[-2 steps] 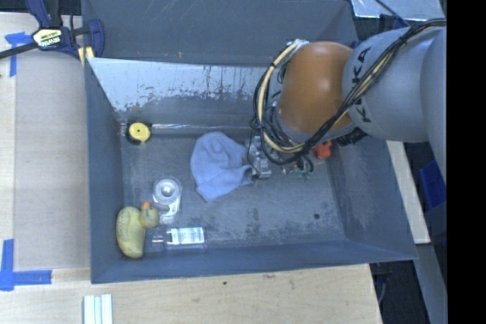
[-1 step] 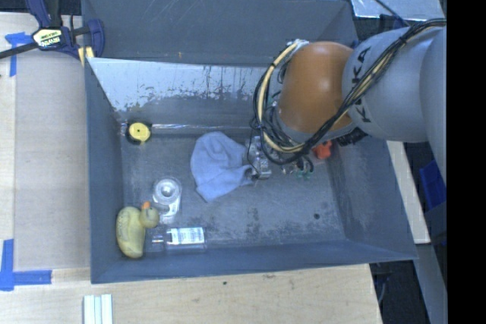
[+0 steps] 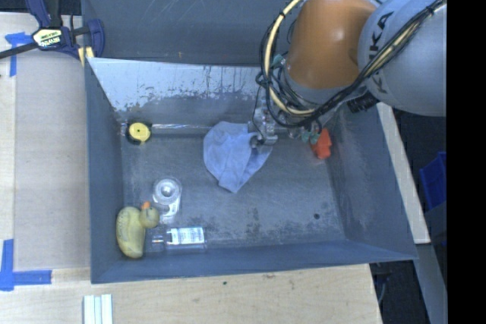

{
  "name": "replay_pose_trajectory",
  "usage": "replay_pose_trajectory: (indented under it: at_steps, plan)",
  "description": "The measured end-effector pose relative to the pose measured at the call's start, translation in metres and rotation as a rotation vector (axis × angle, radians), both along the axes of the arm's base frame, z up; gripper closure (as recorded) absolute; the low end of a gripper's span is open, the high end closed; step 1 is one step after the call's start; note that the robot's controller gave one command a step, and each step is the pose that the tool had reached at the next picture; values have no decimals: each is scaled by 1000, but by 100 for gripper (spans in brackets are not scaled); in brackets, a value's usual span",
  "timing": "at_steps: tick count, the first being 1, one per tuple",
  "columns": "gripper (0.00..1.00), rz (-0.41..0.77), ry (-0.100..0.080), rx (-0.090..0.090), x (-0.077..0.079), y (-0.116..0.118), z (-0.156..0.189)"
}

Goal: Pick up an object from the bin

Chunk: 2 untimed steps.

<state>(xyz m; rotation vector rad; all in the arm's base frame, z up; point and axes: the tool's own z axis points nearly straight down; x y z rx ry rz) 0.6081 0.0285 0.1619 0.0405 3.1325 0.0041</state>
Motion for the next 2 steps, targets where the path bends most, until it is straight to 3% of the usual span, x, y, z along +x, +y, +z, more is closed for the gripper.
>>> replay_pose_trajectory:
  at_steps: [1, 2]
  plan:
    - [100, -4, -6, 0, 0, -4, -11]
    - [100, -2, 1, 0, -3, -6, 50]
